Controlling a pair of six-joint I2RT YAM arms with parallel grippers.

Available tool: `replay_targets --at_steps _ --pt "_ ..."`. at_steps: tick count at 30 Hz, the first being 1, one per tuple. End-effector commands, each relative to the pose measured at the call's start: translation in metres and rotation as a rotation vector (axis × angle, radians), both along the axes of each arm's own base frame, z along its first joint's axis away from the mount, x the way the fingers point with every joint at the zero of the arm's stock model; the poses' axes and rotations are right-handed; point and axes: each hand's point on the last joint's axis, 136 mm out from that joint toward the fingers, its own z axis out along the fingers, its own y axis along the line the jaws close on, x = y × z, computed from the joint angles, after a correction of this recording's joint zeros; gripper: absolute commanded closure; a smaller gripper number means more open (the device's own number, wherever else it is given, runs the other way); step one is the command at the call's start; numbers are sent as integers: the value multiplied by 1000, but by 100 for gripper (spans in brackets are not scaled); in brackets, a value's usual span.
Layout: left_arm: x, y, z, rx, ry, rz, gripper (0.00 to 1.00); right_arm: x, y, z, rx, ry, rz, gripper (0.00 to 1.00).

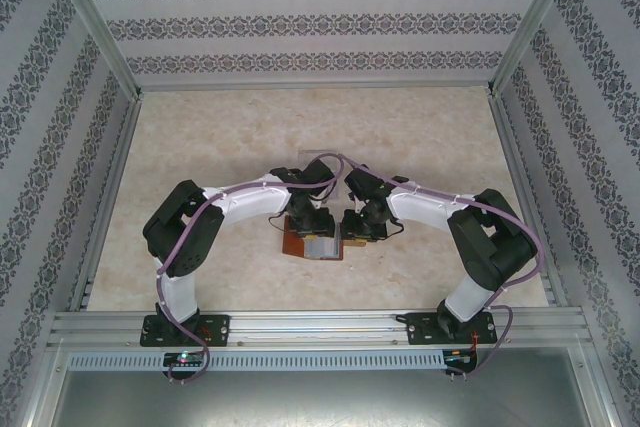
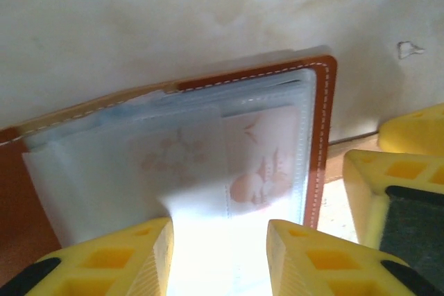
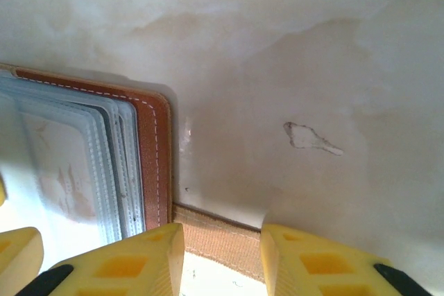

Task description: Take the credit cards out of the card holder

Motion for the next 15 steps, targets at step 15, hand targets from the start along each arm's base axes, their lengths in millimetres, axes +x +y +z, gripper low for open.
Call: replay_targets --at_steps 15 --pt "1 33 11 199 -58 -26 53 -4 -10 -8 -38 14 7 62"
